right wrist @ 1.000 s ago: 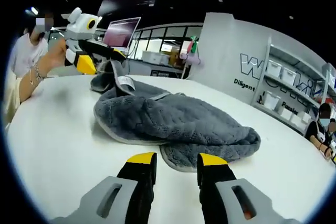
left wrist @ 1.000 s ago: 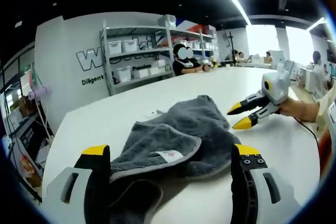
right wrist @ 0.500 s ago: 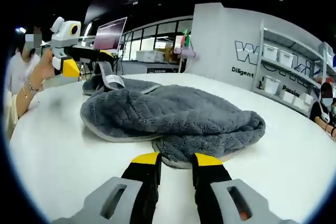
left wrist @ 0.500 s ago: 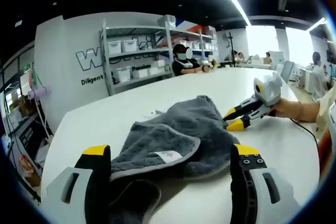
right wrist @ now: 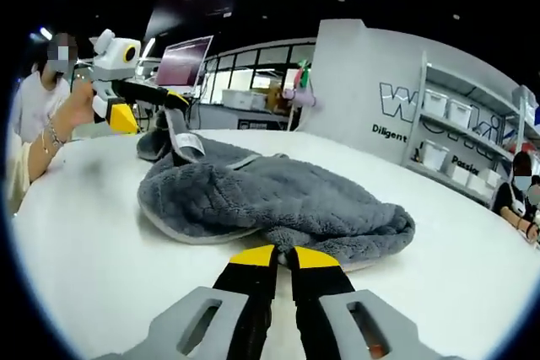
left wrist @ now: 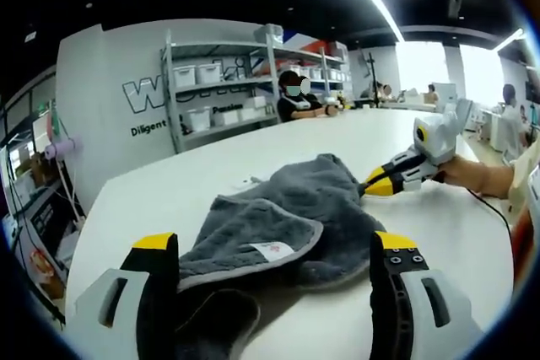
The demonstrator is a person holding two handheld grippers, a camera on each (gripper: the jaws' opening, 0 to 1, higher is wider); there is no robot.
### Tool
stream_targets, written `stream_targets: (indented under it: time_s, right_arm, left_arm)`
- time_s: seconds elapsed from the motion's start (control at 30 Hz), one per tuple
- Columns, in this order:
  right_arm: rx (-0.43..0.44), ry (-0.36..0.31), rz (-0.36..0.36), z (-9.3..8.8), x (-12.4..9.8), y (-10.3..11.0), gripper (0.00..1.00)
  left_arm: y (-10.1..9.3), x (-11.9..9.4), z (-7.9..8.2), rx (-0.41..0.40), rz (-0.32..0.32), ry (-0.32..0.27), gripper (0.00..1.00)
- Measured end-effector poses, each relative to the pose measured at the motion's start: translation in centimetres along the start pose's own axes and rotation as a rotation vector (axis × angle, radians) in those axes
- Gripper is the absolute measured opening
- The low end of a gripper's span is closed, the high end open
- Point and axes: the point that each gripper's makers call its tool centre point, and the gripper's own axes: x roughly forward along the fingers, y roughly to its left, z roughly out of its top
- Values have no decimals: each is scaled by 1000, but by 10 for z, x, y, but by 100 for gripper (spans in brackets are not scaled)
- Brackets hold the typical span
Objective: Fold the towel on the table until its edges align and the towel forms a compact rectangular stack.
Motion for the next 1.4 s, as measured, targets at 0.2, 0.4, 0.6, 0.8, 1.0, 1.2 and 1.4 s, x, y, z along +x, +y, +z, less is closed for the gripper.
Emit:
stream_targets:
  time_s: [0.2, 0.4, 0.6, 0.8, 1.0, 1.2, 1.4]
  right_arm:
    - [-63, -72, -66, 22, -15, -14, 3]
    - [-75, -134, -112, 41, -31, -30, 3]
    - [-103, -200, -165, 61, -48, -46, 3]
    - [-110, -301, -200, 85, -68, -58, 2]
    - [-88, -348, -212, 94, -77, -68, 2]
    - [-47, -386, -217, 105, -85, -75, 2]
    - [-63, -411, -241, 120, -97, -87, 2]
  left_arm:
    - [1, -1, 2, -6, 8, -10, 91]
    - [1, -1, 2, -7, 7, -12, 91]
    - [1, -1, 3, -9, 7, -11, 91]
    - [2, -1, 3, -16, 10, -13, 91]
    - [2, -1, 3, -20, 8, -14, 91]
    - [3, 0, 2, -31, 7, -16, 91]
    - [4, 1, -1, -57, 1, -17, 91]
